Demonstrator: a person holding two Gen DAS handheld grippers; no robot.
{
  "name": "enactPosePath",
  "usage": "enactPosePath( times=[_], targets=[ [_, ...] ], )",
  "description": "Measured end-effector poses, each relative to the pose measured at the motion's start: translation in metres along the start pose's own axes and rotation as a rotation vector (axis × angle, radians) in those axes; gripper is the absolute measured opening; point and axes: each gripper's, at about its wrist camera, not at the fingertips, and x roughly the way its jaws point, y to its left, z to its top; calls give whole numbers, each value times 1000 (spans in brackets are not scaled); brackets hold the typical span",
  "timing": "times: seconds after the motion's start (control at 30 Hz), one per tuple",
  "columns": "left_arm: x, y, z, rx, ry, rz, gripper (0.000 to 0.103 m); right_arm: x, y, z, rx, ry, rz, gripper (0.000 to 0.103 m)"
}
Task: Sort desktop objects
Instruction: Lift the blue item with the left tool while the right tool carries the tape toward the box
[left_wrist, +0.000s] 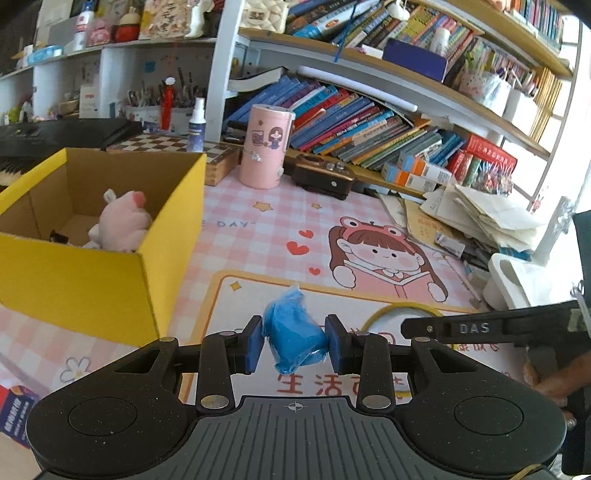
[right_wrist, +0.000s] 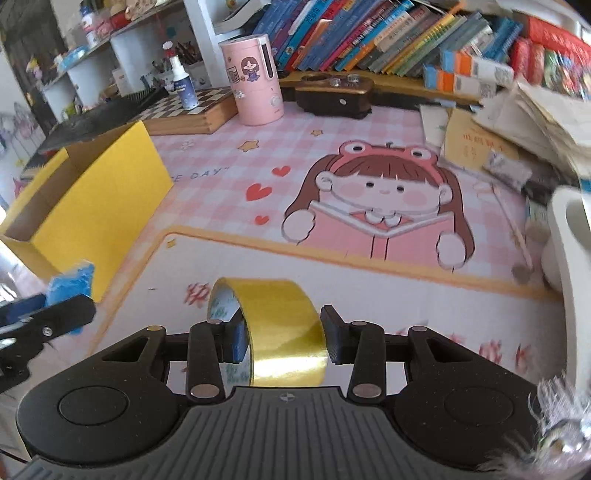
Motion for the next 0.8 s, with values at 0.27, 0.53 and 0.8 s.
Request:
enactPosePath(
  times=[0.27, 0.53, 0.8],
  targets=[
    [-32, 24, -12, 13, -9, -51, 34, -33, 29, -26, 69, -15, -5, 36],
    [-73, 61, -28, 31, -15, -80, 34, -58, 77, -58, 114, -23, 5, 36],
    [-120, 109, -54, 29, -9, -61, 34, -65, 139, -98, 132, 10, 41, 36]
  ],
)
